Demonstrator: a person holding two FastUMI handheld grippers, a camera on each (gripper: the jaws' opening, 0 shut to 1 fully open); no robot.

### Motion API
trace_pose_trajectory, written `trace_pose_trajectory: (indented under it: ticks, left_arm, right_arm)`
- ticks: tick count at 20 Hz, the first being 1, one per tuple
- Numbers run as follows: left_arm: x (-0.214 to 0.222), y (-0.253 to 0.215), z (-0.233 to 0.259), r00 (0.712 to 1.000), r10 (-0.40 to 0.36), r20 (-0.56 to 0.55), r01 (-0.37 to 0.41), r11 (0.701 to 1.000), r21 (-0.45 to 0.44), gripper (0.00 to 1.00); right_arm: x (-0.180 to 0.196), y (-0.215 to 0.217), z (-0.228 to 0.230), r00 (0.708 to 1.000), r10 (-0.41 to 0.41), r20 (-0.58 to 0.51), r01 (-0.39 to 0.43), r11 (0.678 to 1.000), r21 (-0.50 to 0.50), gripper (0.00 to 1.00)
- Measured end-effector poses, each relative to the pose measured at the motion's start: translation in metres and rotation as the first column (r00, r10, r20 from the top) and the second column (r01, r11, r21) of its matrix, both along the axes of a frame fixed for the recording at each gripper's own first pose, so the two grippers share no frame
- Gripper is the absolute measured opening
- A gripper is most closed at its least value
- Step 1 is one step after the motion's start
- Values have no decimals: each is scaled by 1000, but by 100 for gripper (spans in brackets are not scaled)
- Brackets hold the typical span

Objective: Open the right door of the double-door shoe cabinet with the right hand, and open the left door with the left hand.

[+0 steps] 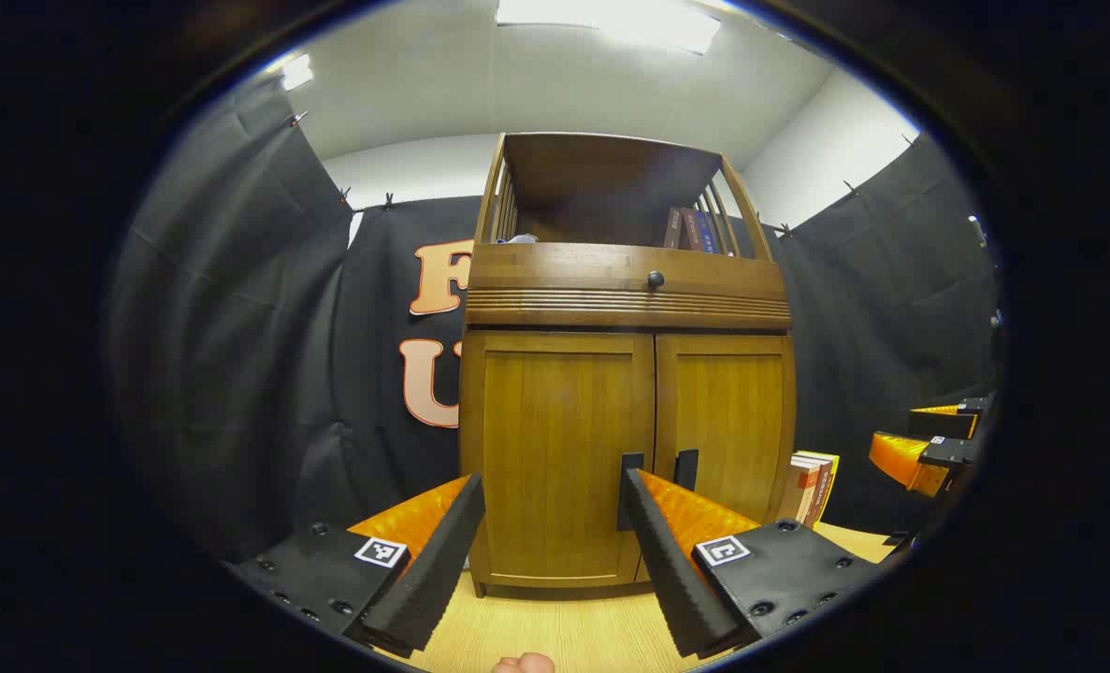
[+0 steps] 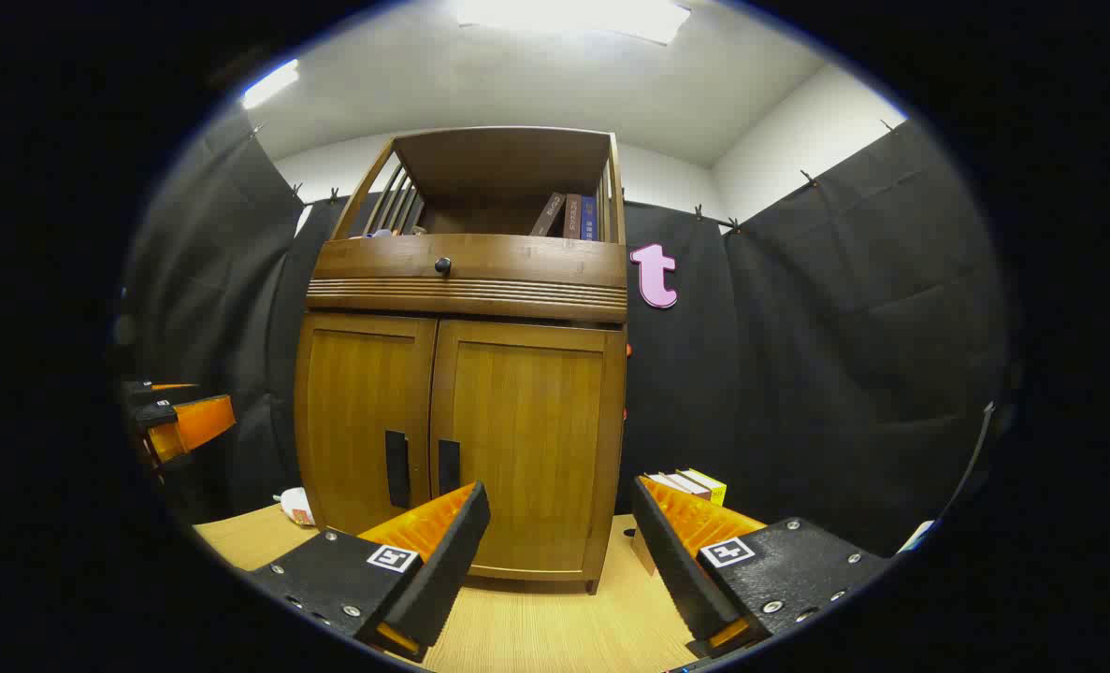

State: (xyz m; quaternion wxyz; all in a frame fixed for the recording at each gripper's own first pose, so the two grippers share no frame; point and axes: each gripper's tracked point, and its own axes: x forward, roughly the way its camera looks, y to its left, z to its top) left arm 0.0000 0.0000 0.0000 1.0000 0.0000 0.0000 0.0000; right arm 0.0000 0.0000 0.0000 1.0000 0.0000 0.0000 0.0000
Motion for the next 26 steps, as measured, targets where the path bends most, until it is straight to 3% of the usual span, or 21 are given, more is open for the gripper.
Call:
trace_pose_trajectory:
  ticks: [9,17,18,22,24,25,26]
  left_arm:
    - [7,4,-2,1000,2,-7,-2,1000,0,97]
    - [9,3,-2,1000,-2,-3,2,1000,-1,94]
    - [10,3,-2,1000,-1,-1,1,1000,1,94]
    - [10,4,-1,1000,-3,-1,3,1000,2,94]
    - [11,4,0,1000,-2,-1,2,1000,3,99]
    - [11,5,0,1000,-2,0,2,1000,3,94]
    - [11,5,0,1000,-1,0,1,1000,4,95]
  right_arm:
    - [5,4,-1,1000,2,0,-2,1000,-4,94]
    - [9,6,-5,1000,1,-7,-1,1000,-10,94]
    - [10,6,-5,1000,2,-9,-2,1000,-13,98]
    - [10,8,-6,1000,5,-12,-5,1000,-6,94]
    - [11,8,-6,1000,4,-12,-4,1000,-6,94]
    - [11,8,-6,1000,4,-11,-4,1000,-6,94]
    - [12,8,-5,1000,3,-11,-4,1000,-6,94]
